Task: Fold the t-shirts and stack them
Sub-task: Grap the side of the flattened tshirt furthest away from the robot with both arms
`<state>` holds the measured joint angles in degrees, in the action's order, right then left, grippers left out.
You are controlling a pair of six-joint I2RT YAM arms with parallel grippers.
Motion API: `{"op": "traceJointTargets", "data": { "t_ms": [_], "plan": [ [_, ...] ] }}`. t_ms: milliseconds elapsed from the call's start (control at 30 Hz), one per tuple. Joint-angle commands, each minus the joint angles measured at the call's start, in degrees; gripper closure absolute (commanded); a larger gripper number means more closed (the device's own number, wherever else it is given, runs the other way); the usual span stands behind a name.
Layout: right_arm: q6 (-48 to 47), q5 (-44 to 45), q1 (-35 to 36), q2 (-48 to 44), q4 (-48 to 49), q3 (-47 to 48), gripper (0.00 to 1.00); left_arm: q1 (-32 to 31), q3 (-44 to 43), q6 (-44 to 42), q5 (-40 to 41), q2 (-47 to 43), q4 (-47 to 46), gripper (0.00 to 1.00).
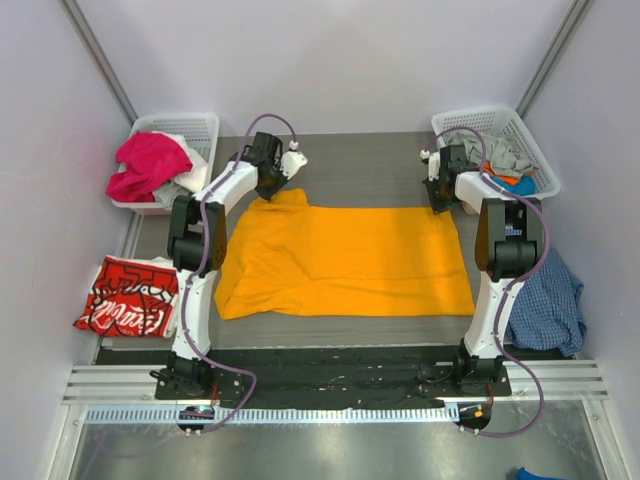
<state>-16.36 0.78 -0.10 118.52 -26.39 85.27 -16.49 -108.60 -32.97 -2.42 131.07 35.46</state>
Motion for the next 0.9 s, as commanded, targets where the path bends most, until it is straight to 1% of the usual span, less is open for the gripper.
{"op": "traceJointTargets", "data": {
  "t_ms": [0, 133, 167, 400, 600, 867],
  "plan": [
    [-0.4, 0.5, 0.1, -5.4, -3.4, -0.5, 0.99, -2.7, -1.5, 1.8, 0.0, -6.6, 2.4, 1.00],
    [-0.8, 0.2, 0.1, -7.9, -3.9, -2.8, 0.99, -3.7, 1.0, 2.1, 0.1, -10.0, 2.6, 1.00],
    [-0.9, 0.1, 1.8, -8.4, -3.9, -3.2, 0.99, -4.0, 2.1, 2.2, 0.2, -10.6, 2.6, 1.00],
    [-1.0, -0.1, 1.9, -12.1, -4.1, -6.3, 0.99, -4.8, 5.7, 2.1, 1.2, -15.8, 3.3, 1.00],
    [-1.4, 0.0, 1.9, -15.6, -4.3, -11.1, 0.99, -4.9, 11.5, 1.7, 1.5, -20.9, 3.6, 1.00],
    [-2.6, 0.0, 1.9, -22.6, -5.2, -16.6, 0.99, -5.0, 19.1, 1.6, 1.9, -26.9, 3.1, 1.00]
  ]
}}
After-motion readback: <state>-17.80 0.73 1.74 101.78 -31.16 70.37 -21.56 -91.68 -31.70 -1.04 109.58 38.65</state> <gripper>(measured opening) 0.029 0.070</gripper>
